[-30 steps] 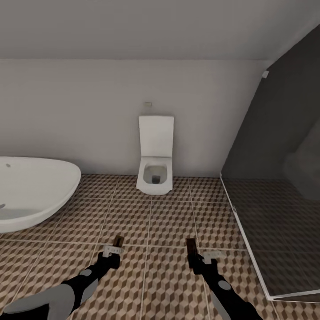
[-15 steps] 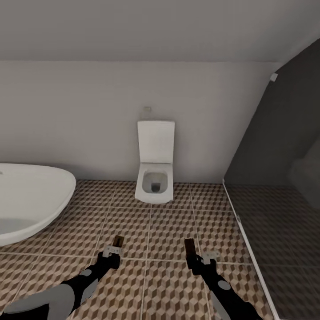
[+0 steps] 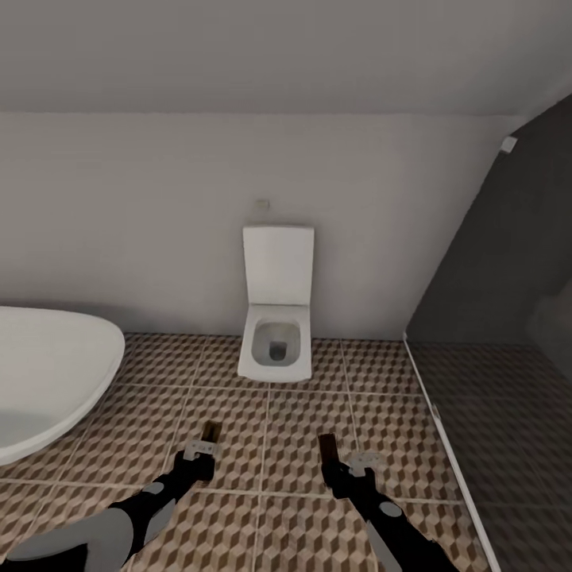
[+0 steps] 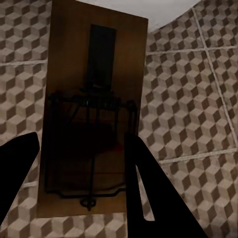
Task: Take the four mousetraps from the cabinet in the bathroom and place them on the bathroom floor. Make sure all four end up on the same floor surface, and ensure that at least two of them are either under or directly next to the same bathroom sink.
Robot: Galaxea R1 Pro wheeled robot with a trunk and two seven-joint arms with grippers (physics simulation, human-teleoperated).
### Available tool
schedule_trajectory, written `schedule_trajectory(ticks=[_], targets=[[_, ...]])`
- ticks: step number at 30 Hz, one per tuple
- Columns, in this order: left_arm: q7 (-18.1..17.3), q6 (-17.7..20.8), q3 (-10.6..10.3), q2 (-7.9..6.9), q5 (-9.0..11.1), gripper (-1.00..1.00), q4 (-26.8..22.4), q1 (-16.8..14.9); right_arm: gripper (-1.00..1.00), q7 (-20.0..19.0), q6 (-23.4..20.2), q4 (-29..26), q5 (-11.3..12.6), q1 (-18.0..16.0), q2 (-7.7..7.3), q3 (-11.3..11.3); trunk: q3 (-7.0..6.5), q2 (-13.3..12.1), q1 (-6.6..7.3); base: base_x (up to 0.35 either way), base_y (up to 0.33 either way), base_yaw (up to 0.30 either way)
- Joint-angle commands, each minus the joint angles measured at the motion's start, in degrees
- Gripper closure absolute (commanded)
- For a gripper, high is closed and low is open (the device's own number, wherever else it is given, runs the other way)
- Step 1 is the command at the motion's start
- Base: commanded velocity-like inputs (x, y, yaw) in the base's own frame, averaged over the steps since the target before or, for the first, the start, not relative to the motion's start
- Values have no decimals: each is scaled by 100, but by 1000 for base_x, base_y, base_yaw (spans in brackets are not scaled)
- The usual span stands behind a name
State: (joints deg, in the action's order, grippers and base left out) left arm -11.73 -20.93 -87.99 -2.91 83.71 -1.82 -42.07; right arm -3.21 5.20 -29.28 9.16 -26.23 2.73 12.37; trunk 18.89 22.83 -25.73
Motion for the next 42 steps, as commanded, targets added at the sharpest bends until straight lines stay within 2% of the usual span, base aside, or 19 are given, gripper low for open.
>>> schedule_trajectory(ticks=[1,4,8,15,25,42], targets=[[-14,-7,-34,-2,54,100,-9,-3,100,-80,-8,15,77,-5,37,14,8,9,-6,305,0,0],[-14,-7,-34,48,55,100,-8,-3,100,-159,-43,40,77,-5,87,12,8,9,-6,300,0,0],[-14,-7,-37,92,51,100,-4,5,100,-197,-17,42,75,-5,79,7,8,9,-6,140,0,0],[19,-7,-26,95,54,100,14,6,100,-198,11,28,52,-5,8,3,8,9,-6,16,0,0],[21,-9,-27,97,53,100,15,6,100,-197,15,31,51,-5,2,11,8,9,-6,0,0,0],[21,-7,-34,97,49,100,15,6,100,-197,16,2,51,-5,-1,3,314,691,-379,0,0,0]])
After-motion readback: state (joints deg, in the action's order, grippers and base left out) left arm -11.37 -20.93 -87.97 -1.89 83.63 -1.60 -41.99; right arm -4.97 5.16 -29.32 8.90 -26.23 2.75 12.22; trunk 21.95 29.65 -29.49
